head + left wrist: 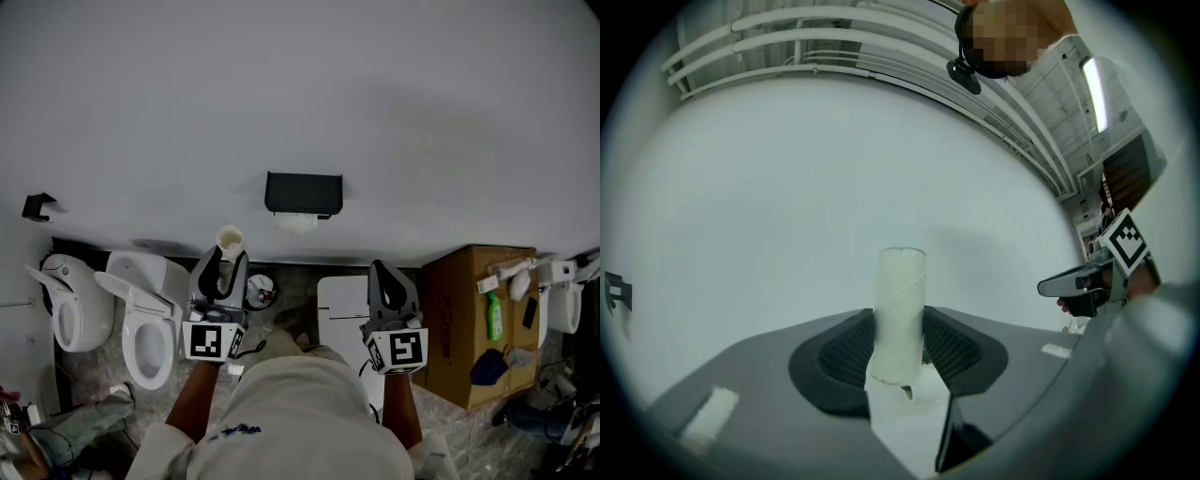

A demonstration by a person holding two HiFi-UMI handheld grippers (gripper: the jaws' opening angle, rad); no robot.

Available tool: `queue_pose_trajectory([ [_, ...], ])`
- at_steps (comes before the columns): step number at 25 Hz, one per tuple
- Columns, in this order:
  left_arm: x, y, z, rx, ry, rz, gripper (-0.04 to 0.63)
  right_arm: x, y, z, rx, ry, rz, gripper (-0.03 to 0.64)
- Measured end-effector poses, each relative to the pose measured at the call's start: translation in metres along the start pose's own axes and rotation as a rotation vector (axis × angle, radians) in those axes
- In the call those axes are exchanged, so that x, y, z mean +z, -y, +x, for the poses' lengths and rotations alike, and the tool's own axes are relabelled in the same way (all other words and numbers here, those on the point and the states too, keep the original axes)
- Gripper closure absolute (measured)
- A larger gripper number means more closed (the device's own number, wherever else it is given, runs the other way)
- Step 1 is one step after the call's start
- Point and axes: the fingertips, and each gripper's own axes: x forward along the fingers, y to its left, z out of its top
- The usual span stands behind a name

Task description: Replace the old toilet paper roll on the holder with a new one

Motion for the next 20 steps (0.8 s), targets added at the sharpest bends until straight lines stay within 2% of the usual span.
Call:
queue_pose_trajectory([
  [20, -0.0076, -0.0007, 0.0005, -0.003, -0.009, -0.012, 0.425, -0.0066, -0.0056, 0.0068, 0.016, -0.03, -0.013, 0.615],
])
